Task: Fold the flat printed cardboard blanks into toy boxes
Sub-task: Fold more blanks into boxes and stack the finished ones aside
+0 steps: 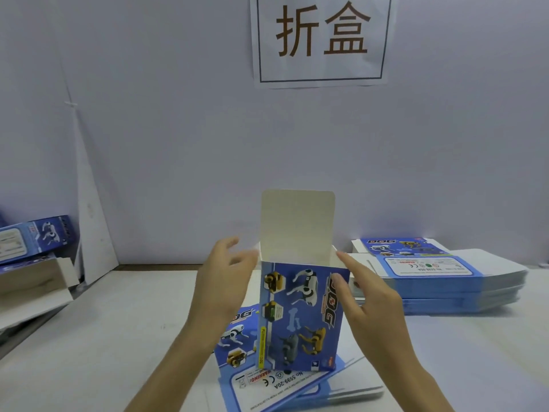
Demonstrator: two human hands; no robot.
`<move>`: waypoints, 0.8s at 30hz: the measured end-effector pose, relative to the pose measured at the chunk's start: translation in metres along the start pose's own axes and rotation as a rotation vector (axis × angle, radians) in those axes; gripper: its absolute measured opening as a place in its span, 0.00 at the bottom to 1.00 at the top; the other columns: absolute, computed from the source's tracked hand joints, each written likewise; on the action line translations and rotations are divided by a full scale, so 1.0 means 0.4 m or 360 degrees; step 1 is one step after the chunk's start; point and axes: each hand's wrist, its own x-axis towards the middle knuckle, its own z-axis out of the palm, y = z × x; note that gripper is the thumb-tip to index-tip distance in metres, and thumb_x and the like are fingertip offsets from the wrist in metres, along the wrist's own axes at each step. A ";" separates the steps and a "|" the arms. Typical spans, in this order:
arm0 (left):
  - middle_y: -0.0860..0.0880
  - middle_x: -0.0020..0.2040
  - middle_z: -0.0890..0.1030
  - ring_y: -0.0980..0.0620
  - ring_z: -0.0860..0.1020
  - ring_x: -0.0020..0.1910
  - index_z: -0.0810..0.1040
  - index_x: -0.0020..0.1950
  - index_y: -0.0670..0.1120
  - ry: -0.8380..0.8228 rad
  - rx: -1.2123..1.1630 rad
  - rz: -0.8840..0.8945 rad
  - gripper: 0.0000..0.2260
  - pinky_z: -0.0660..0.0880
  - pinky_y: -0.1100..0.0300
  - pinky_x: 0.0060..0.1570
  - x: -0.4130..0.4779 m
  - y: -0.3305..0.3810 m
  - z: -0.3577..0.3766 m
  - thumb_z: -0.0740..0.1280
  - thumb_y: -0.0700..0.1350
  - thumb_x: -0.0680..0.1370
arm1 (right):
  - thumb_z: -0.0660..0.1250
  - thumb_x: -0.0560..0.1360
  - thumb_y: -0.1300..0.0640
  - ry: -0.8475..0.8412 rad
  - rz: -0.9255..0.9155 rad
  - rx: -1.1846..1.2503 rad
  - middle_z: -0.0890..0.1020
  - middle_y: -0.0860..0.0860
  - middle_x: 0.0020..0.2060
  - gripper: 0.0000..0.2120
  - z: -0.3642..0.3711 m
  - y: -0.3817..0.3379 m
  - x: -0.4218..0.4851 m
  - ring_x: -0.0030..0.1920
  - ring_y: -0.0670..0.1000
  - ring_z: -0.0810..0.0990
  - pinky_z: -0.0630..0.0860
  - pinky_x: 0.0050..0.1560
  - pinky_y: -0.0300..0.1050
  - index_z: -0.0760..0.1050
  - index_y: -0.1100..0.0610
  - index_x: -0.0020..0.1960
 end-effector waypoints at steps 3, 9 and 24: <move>0.58 0.73 0.61 0.59 0.65 0.68 0.46 0.76 0.62 0.0009 -0.0302 0.0011 0.41 0.72 0.77 0.49 -0.085 -0.080 0.049 0.71 0.53 0.73 | 0.65 0.70 0.48 0.0138 -0.0212 -0.0152 0.85 0.52 0.48 0.20 -0.002 -0.024 0.004 0.47 0.50 0.82 0.77 0.40 0.34 0.80 0.57 0.57; 0.53 0.79 0.44 0.51 0.48 0.78 0.33 0.76 0.54 -0.0088 0.0342 0.0078 0.63 0.54 0.50 0.76 -0.128 -0.156 0.144 0.66 0.75 0.55 | 0.69 0.69 0.50 0.0290 -0.0700 -0.0548 0.86 0.50 0.39 0.11 0.049 -0.107 -0.039 0.37 0.48 0.83 0.78 0.39 0.36 0.83 0.57 0.44; 0.49 0.76 0.56 0.48 0.57 0.74 0.40 0.70 0.67 0.0176 0.0054 0.0083 0.56 0.63 0.47 0.69 -0.121 -0.214 0.184 0.72 0.69 0.52 | 0.64 0.77 0.43 -0.0007 -0.0390 -0.0812 0.81 0.52 0.55 0.23 0.005 -0.190 0.262 0.54 0.55 0.78 0.69 0.47 0.45 0.70 0.52 0.68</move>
